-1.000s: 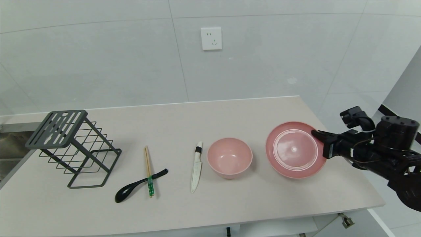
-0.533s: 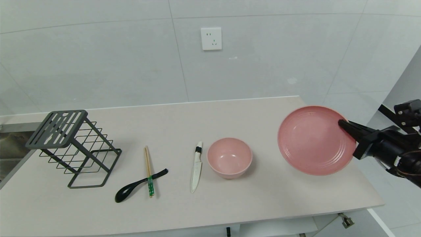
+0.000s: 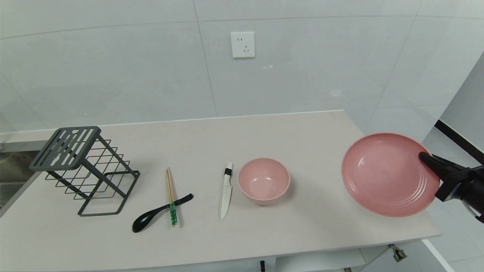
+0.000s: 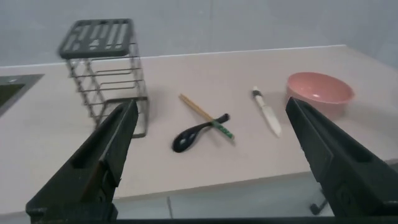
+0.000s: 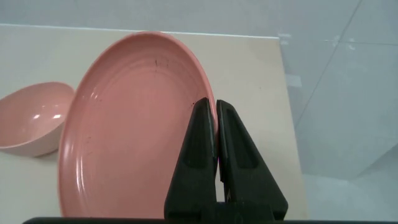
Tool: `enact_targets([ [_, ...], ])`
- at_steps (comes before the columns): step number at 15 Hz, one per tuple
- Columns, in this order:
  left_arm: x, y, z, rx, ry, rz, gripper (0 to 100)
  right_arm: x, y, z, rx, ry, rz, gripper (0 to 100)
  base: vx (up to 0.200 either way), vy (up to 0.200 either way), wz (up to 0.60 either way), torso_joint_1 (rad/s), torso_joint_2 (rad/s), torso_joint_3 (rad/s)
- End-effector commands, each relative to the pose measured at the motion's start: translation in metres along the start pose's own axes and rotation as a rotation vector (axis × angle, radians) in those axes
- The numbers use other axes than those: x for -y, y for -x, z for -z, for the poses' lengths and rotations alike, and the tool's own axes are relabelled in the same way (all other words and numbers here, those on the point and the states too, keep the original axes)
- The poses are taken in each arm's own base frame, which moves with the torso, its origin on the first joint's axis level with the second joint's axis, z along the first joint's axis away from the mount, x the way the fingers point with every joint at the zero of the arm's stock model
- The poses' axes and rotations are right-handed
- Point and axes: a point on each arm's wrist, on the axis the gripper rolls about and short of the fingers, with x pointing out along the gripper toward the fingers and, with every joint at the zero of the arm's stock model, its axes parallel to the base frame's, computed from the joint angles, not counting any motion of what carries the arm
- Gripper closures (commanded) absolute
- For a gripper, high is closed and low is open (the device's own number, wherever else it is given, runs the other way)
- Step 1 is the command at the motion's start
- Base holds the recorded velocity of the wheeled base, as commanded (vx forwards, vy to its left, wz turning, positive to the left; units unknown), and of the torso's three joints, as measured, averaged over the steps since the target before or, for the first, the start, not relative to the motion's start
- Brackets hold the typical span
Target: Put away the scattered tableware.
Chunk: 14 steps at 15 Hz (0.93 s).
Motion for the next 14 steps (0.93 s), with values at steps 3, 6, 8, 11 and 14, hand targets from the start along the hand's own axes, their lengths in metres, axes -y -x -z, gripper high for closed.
enact_targets([
  [3,0.002,-0.02,-0.032,-0.088,0.005,0.108,0,-0.004,0.003,0.004,-0.018,-0.005,-0.017,100,0.0,0.0,0.0,0.0,0.0,0.0],
  [6,0.001,-0.049,-0.061,-0.148,0.03,0.223,0,-0.009,0.011,0.0,0.0,-0.001,-0.029,100,0.0,0.0,0.0,0.0,0.0,0.0],
  [8,0.002,-0.069,-0.073,-0.195,0.045,0.288,0,-0.012,0.019,-0.005,0.023,0.003,-0.037,100,0.0,0.0,0.0,0.0,0.0,0.0],
  [11,0.005,-0.09,-0.078,-0.266,0.086,0.394,0,-0.014,0.024,-0.011,0.057,0.012,-0.041,100,0.0,0.0,0.0,0.0,0.0,0.0],
  [14,0.007,-0.111,-0.066,-0.417,0.128,0.459,0,-0.017,0.023,-0.012,0.059,0.009,-0.062,100,0.0,0.0,0.0,0.0,0.0,0.0],
])
